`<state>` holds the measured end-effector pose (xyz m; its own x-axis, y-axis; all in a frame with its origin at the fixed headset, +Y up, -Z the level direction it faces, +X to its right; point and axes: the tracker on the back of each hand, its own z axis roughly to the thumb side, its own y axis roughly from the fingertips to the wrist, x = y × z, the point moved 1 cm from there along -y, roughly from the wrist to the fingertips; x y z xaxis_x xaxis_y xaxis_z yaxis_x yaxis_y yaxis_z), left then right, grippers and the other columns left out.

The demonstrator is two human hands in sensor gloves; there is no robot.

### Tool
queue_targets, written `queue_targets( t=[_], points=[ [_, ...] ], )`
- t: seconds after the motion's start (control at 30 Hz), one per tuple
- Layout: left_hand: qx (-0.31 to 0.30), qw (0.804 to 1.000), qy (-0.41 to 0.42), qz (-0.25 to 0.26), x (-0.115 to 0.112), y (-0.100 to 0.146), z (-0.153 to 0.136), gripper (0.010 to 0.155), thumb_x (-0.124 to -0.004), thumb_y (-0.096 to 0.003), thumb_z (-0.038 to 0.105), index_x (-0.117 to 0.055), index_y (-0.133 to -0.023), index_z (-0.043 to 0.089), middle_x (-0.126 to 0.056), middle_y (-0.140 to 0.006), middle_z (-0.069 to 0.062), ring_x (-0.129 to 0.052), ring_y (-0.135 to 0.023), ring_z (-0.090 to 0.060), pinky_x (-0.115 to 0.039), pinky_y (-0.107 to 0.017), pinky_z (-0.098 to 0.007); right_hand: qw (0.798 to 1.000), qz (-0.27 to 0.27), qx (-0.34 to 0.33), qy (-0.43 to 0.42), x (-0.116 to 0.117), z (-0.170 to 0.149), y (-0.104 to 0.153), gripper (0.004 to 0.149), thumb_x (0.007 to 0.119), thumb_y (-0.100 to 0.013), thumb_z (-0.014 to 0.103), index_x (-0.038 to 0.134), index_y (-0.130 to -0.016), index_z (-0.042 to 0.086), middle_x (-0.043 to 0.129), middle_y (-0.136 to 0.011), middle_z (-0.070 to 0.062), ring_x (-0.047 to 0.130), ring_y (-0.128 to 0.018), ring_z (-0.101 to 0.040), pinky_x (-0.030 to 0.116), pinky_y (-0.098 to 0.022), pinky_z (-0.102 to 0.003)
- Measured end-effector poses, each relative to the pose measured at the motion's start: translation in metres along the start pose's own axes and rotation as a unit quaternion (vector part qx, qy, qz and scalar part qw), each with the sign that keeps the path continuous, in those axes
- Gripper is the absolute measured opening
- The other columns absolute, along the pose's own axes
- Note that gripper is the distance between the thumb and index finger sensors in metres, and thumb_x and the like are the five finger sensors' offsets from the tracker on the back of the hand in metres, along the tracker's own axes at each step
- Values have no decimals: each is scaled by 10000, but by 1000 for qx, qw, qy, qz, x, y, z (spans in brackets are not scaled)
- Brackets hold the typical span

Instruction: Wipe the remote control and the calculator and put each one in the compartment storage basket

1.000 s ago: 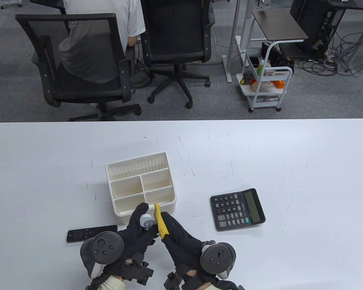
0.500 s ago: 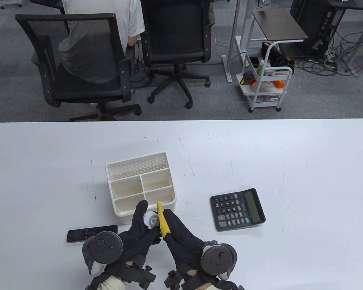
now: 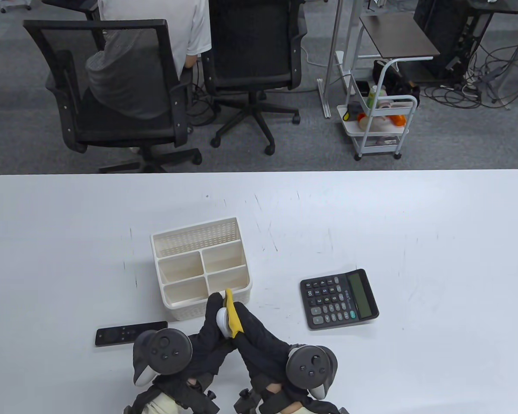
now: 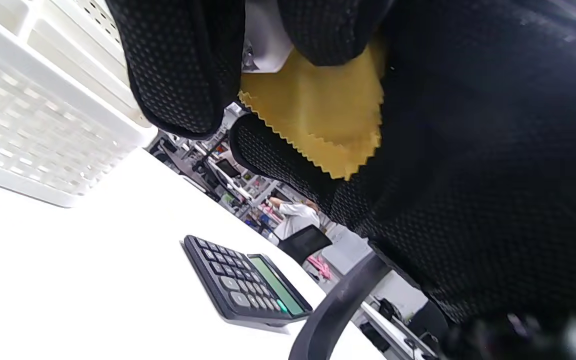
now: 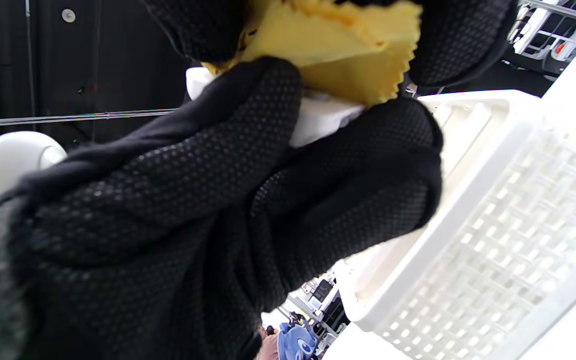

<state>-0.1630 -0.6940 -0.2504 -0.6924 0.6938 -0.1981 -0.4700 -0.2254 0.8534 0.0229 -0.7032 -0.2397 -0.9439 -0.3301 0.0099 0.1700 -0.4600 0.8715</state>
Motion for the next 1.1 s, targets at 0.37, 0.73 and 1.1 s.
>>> queue_targets(
  t=[0.37, 0.73, 1.1],
  points=[
    [36, 994, -57, 91, 12, 5, -4, 888, -863, -446, 384, -303, -1092, 142, -823, -940, -205, -1097, -694, -265, -1024, -430, -281, 1000, 28, -11, 5, 3, 4, -2, 520, 695, -569, 228, 661, -1034, -4, 769, -992, -309, 777, -836, -522, 698, -544, -631],
    [22, 993, -88, 80, 11, 5, -3, 847, -843, -466, 466, -336, -1101, 227, -860, -913, -164, -1083, -705, -294, -1008, -446, -311, 999, 36, -26, -10, 6, 5, -1, 556, 699, -566, 217, 599, -1056, -25, 732, -1022, -298, 705, -882, -537, 674, -556, -646],
    [44, 997, -8, 67, 16, 3, -17, 792, -852, -477, 449, -411, -1080, 187, -843, -924, -133, -1073, -718, -297, -997, -468, -325, 999, 14, -22, -31, 0, 9, -1, 506, 695, -567, 213, 685, -1021, -10, 850, -939, -273, 837, -789, -488, 737, -526, -597]
  ],
)
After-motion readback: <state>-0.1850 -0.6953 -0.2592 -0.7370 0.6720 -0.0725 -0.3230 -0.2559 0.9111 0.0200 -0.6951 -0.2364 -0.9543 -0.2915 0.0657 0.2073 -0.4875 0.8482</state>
